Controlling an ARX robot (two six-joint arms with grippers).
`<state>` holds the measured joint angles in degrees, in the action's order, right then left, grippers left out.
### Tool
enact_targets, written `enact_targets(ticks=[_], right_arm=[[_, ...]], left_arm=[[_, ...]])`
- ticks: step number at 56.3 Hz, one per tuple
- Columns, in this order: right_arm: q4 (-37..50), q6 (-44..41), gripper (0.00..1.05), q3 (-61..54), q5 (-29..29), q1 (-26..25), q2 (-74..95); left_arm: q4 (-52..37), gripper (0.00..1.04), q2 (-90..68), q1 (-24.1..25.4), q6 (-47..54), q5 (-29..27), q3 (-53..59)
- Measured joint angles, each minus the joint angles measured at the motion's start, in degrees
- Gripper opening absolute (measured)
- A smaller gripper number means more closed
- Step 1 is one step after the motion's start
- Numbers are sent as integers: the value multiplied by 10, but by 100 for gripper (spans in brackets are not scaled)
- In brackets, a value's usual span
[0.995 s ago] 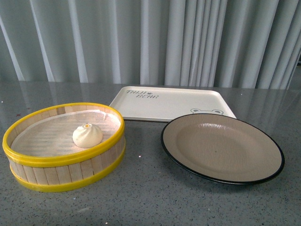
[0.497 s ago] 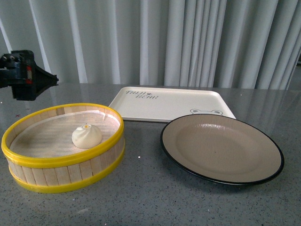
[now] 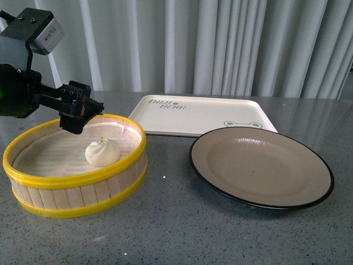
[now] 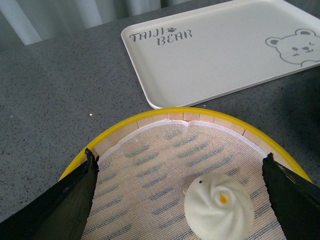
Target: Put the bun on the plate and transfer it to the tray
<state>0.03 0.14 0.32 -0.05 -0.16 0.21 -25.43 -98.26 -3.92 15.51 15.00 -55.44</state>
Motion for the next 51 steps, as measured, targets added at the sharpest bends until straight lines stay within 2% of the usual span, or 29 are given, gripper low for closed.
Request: enact_targets(ticks=[15,51], right_arm=[[0,0,96,0,0,0,0],[0,0,96,0,0,0,0]], left_arm=[[61,98,-31,-33,46,-28,-12],[130,98,-73,-44,-99,-35,-68]])
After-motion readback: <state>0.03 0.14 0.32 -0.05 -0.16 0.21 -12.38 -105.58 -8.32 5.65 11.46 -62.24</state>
